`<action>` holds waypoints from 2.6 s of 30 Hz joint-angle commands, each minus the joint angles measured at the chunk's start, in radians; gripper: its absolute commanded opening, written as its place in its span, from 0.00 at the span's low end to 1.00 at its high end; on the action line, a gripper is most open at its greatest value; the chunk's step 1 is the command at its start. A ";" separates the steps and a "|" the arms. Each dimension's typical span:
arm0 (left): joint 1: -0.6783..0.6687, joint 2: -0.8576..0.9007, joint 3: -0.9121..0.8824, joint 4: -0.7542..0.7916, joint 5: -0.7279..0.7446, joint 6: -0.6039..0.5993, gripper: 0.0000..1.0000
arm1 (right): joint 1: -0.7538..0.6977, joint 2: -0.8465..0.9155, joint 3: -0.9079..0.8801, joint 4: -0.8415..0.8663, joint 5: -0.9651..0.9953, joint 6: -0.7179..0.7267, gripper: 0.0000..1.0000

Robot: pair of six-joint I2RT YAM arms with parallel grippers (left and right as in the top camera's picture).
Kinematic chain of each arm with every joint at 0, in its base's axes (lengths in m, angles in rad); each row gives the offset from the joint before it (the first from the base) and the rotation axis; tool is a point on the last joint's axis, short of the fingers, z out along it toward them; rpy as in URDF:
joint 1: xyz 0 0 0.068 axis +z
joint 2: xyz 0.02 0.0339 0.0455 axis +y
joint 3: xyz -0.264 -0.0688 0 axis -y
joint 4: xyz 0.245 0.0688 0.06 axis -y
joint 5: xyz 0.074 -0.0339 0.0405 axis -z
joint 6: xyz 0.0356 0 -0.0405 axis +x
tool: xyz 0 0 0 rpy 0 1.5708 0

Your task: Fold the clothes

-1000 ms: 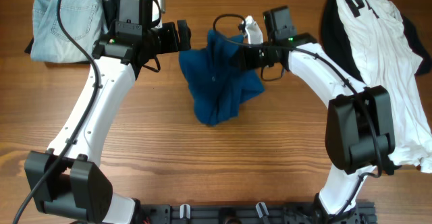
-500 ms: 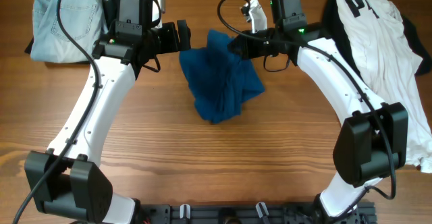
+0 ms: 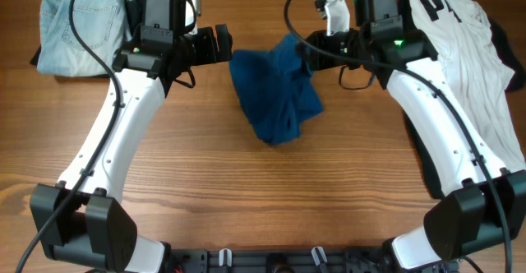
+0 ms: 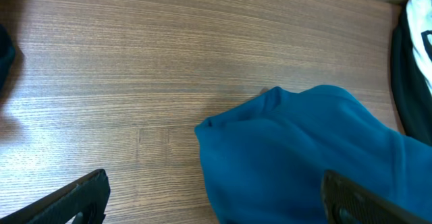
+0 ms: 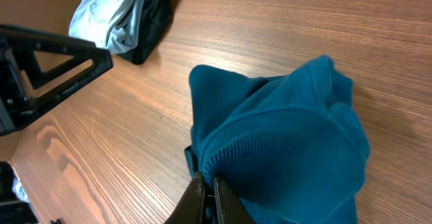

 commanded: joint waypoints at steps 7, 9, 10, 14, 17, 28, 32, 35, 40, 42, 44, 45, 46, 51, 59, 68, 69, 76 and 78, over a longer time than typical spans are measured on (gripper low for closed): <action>0.003 0.013 0.004 0.004 -0.010 -0.013 1.00 | 0.043 0.120 0.014 0.040 0.030 -0.019 0.04; 0.003 0.013 0.004 0.004 -0.010 -0.013 1.00 | 0.060 0.151 0.014 0.084 0.000 -0.019 0.04; 0.003 0.013 0.004 0.004 -0.010 -0.013 1.00 | 0.082 0.172 0.014 0.115 0.002 -0.019 0.04; 0.003 0.013 0.004 0.004 -0.010 -0.013 1.00 | 0.151 0.230 0.014 0.188 0.007 -0.018 0.04; 0.003 0.013 0.004 0.004 -0.010 -0.013 1.00 | 0.167 0.246 0.014 0.220 0.009 -0.019 0.20; 0.003 0.014 0.004 0.004 -0.029 -0.013 1.00 | 0.029 0.179 0.015 0.131 0.029 0.035 0.99; 0.003 0.015 0.004 0.004 -0.029 -0.013 1.00 | -0.049 0.181 0.014 0.069 0.039 0.068 0.94; 0.003 0.015 0.004 0.004 -0.029 -0.013 1.00 | -0.055 0.196 0.006 0.045 0.038 0.067 0.76; 0.003 0.015 0.004 0.004 -0.028 -0.013 1.00 | -0.018 0.231 -0.033 0.079 0.014 0.096 0.67; 0.003 0.015 0.004 0.003 -0.028 -0.013 1.00 | 0.003 0.259 -0.036 0.115 0.010 0.134 0.66; 0.003 0.015 0.004 0.003 -0.028 -0.013 1.00 | 0.021 0.285 -0.036 0.148 0.013 0.154 0.64; 0.003 0.015 0.004 0.002 -0.028 -0.013 1.00 | 0.033 0.305 -0.036 0.178 0.019 0.174 0.62; 0.003 0.015 0.004 0.000 -0.028 -0.013 1.00 | 0.042 0.318 -0.036 0.196 0.041 0.196 0.61; 0.003 0.015 0.004 -0.003 -0.029 -0.013 1.00 | 0.055 0.352 -0.036 0.246 0.116 0.243 0.59; 0.003 0.015 0.004 -0.003 -0.029 -0.013 1.00 | 0.092 0.378 -0.036 0.386 0.123 0.251 0.57; 0.003 0.015 0.004 -0.003 -0.028 -0.013 1.00 | 0.129 0.399 -0.036 0.387 0.220 0.270 0.45; 0.003 0.015 0.004 -0.003 -0.028 -0.013 1.00 | 0.129 0.399 -0.036 0.385 0.219 0.270 0.37; 0.003 0.015 0.004 -0.003 -0.029 -0.013 1.00 | 0.061 0.373 -0.011 0.272 0.219 0.272 0.04; 0.003 0.015 0.004 -0.003 -0.029 -0.013 1.00 | 0.027 0.322 -0.010 0.208 0.219 0.237 0.04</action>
